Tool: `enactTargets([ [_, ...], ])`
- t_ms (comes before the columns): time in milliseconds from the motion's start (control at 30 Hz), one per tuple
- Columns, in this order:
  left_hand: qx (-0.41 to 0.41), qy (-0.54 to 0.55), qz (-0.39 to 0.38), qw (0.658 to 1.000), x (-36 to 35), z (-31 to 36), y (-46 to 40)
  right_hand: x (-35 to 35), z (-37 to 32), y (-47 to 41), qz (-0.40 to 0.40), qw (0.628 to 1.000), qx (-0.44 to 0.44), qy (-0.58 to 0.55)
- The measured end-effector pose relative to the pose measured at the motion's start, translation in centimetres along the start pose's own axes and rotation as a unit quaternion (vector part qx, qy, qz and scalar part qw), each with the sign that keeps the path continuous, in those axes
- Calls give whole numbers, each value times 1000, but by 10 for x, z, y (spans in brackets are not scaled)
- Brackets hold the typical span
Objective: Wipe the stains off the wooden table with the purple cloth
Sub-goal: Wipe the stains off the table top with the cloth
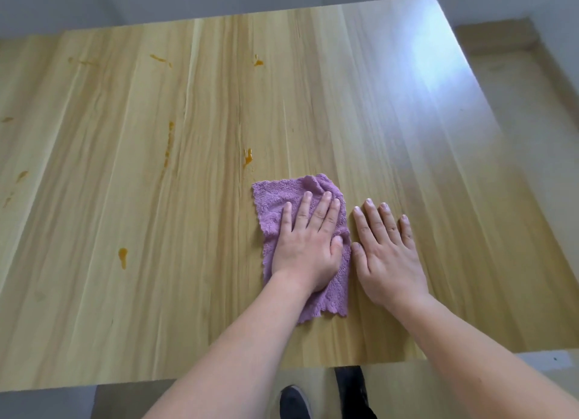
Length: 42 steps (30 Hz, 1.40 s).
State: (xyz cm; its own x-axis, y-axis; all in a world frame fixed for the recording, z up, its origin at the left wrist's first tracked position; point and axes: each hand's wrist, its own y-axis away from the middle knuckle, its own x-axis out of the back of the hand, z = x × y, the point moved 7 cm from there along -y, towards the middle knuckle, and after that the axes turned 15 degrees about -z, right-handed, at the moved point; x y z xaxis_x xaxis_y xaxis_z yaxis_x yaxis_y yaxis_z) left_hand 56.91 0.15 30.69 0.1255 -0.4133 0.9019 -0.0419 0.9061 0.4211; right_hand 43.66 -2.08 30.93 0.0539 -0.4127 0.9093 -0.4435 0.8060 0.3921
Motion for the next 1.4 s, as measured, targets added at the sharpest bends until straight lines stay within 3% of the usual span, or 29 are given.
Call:
enactTargets([
  [133,-24,4,9,1000,5,-19,-1,1,-3,1,1,1000,3,-5],
  [333,116,59,42,991,9,-115,10,-1,-1,0,-11,1000,-6,0],
  [533,141,56,42,988,9,-114,9,2,-1,5,-2,999,-6,-32],
  [667,148,61,43,986,11,-115,11,26,-12,-13,45,994,-19,-101],
  [800,180,79,54,979,10,-119,11,64,-36,-74,70,992,48,-98],
  [1000,344,189,101,914,16,-148,10,92,-43,-158,37,996,74,-31],
  [1133,403,238,111,877,24,-163,-4,74,-31,-173,-5,998,63,15],
  [1200,396,231,100,883,31,-169,-19,68,-28,-176,1,998,58,12],
  [1267,352,185,86,913,38,-169,-35,66,-29,-176,8,998,59,14],
  [1333,264,109,69,956,46,-160,-53,66,-29,-177,12,998,55,18],
  [1400,117,26,36,992,51,-140,-71,68,-30,-177,11,998,56,19],
])
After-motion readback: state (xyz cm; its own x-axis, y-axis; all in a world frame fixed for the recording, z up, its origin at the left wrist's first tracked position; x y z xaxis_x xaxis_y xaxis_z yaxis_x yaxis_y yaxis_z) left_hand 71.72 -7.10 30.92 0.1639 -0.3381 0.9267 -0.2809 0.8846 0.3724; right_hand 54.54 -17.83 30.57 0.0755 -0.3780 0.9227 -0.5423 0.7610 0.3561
